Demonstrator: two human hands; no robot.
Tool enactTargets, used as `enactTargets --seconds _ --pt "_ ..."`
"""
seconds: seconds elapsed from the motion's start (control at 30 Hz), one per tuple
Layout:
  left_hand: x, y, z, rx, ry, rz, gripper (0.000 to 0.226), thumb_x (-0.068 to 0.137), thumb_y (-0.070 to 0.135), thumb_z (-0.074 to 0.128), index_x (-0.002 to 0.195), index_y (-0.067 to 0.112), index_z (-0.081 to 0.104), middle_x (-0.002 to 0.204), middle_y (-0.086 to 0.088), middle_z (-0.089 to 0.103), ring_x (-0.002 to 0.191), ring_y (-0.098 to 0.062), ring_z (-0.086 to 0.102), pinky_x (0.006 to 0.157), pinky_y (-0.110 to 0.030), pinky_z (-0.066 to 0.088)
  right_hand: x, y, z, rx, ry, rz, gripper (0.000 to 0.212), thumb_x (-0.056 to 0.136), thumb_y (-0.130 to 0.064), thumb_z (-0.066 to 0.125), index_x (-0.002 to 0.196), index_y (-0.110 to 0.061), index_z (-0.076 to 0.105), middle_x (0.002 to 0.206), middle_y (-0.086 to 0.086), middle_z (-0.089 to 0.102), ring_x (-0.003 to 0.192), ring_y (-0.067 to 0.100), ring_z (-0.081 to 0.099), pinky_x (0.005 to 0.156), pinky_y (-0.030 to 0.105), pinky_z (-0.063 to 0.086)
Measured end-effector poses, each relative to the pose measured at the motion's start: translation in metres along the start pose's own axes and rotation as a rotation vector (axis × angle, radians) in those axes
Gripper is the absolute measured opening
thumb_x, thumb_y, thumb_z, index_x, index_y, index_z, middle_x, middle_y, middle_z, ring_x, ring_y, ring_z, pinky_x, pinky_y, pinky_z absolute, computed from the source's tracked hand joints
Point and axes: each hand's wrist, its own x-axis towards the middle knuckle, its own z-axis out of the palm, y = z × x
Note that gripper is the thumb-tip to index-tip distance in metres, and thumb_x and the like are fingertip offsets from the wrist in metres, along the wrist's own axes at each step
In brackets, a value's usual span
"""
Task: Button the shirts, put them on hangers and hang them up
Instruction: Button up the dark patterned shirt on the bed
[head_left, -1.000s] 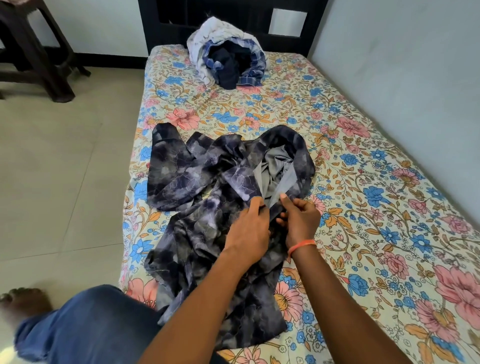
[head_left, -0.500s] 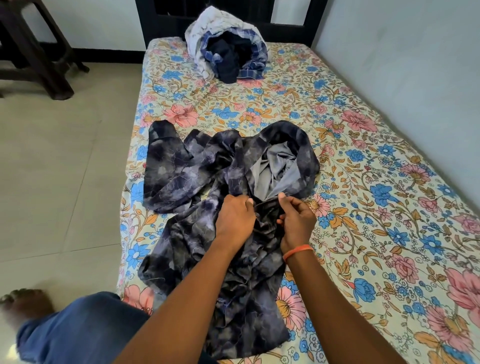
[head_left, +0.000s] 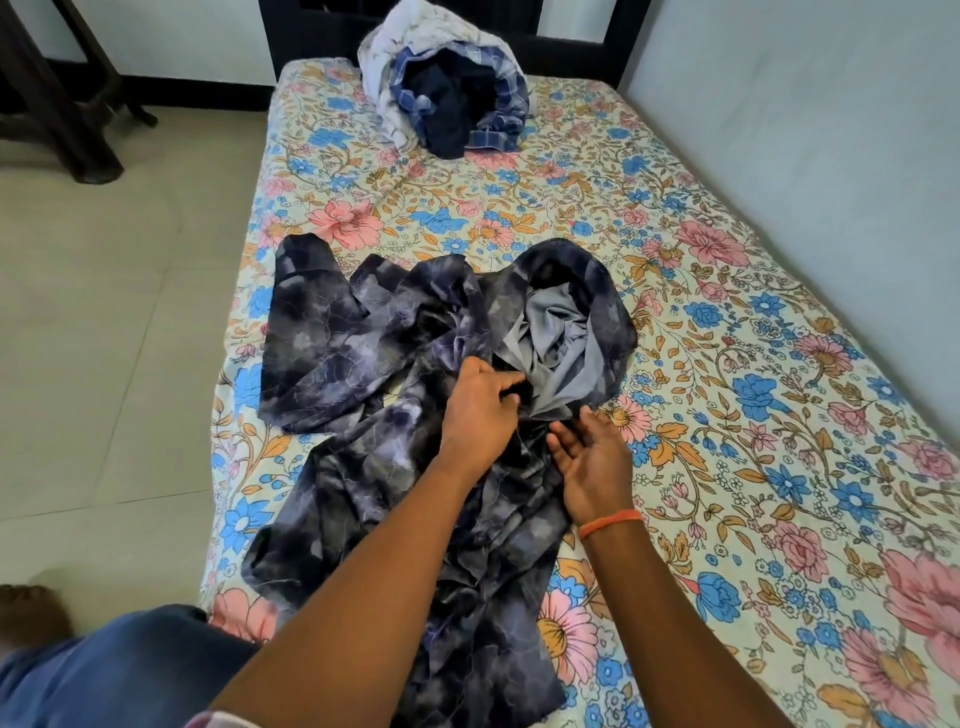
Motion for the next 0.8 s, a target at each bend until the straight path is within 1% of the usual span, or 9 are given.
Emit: enactTargets --seconds 0.07,0.13,0.23,0.3,0.4,0.6,0.67,0.73,0.8 --pt "0.008 0.003 0.004 -0.092 0.048 -0.004 0.015 0.093 0.017 0.062 0.102 0.017 0.074 0.098 0.001 0.061 0.075 -0.002 0.054 0.068 -0.018 0.041 0.000 0.001 0.001 -0.009 -0.001 -0.004 0.009 0.098 -0.010 0.056 0.090 -0.015 0.057 0.076 0.004 0.065 0.058 0.014 0.064 0.052 0.024 0.054" --pt "0.016 0.009 0.006 -0.177 0.080 -0.046 0.012 0.092 0.014 0.063 0.087 0.013 0.075 0.083 0.004 0.069 0.071 -0.007 0.062 0.065 -0.023 0.045 0.000 0.000 0.002 -0.020 -0.014 -0.003 0.011 0.098 -0.008 0.056 0.090 -0.016 0.057 0.072 0.002 0.065 0.055 0.012 0.063 0.050 0.023 0.054" --pt "0.020 0.019 0.009 -0.151 0.027 -0.060 0.012 0.090 0.017 0.066 0.081 0.015 0.073 0.076 0.006 0.066 0.077 -0.019 0.066 0.072 -0.035 0.055 -0.002 -0.003 0.001 -0.035 -0.046 0.009 0.015 0.098 -0.006 0.055 0.087 -0.015 0.056 0.071 0.002 0.065 0.056 0.013 0.064 0.052 0.023 0.055" --pt "0.017 0.021 0.013 -0.110 -0.013 -0.075 0.010 0.089 0.021 0.068 0.078 0.021 0.069 0.075 0.014 0.058 0.082 -0.018 0.063 0.080 -0.038 0.054 -0.002 -0.003 0.000 -0.042 -0.054 0.010 0.016 0.098 -0.005 0.056 0.085 -0.015 0.056 0.072 0.003 0.065 0.057 0.013 0.065 0.054 0.025 0.056" --pt "0.009 0.020 0.017 -0.060 -0.025 -0.100 0.020 0.087 0.027 0.068 0.073 0.037 0.057 0.088 0.016 0.059 0.087 -0.013 0.062 0.089 -0.044 0.050 -0.004 0.000 0.000 -0.078 -0.061 -0.012 0.014 0.096 -0.005 0.059 0.086 -0.014 0.055 0.074 0.004 0.065 0.061 0.015 0.065 0.058 0.027 0.059" --pt "-0.002 0.029 0.005 -0.101 -0.056 -0.140 0.025 0.092 0.023 0.061 0.070 0.033 0.054 0.082 0.016 0.062 0.087 -0.013 0.061 0.093 -0.048 0.048 -0.016 0.008 0.009 -0.164 0.011 -0.125 0.006 0.097 -0.009 0.058 0.092 -0.010 0.056 0.091 0.012 0.067 0.078 0.021 0.068 0.066 0.031 0.059" --pt "-0.006 0.033 -0.003 -0.131 -0.077 -0.073 0.020 0.093 0.021 0.058 0.075 0.030 0.058 0.085 0.011 0.062 0.082 -0.013 0.060 0.084 -0.042 0.051 -0.025 0.009 0.008 -0.261 0.058 -0.244 0.008 0.098 -0.014 0.057 0.090 -0.012 0.055 0.090 0.011 0.065 0.080 0.021 0.065 0.067 0.034 0.056" --pt "-0.016 0.040 -0.015 -0.137 -0.085 0.016 0.014 0.096 0.017 0.056 0.083 0.020 0.060 0.089 0.005 0.060 0.080 -0.009 0.056 0.074 -0.030 0.048 -0.039 0.006 0.008 -0.403 0.101 -0.433 0.012 0.097 -0.018 0.058 0.085 -0.016 0.055 0.081 0.006 0.059 0.071 0.017 0.054 0.066 0.036 0.047" --pt "-0.028 0.050 -0.029 -0.198 -0.046 0.056 0.013 0.098 0.016 0.055 0.086 0.019 0.059 0.088 0.007 0.060 0.078 -0.005 0.055 0.067 -0.015 0.041 -0.057 -0.003 0.013 -0.484 0.103 -0.590 0.011 0.095 -0.017 0.061 0.086 -0.020 0.057 0.079 0.000 0.058 0.066 0.013 0.050 0.064 0.028 0.043"
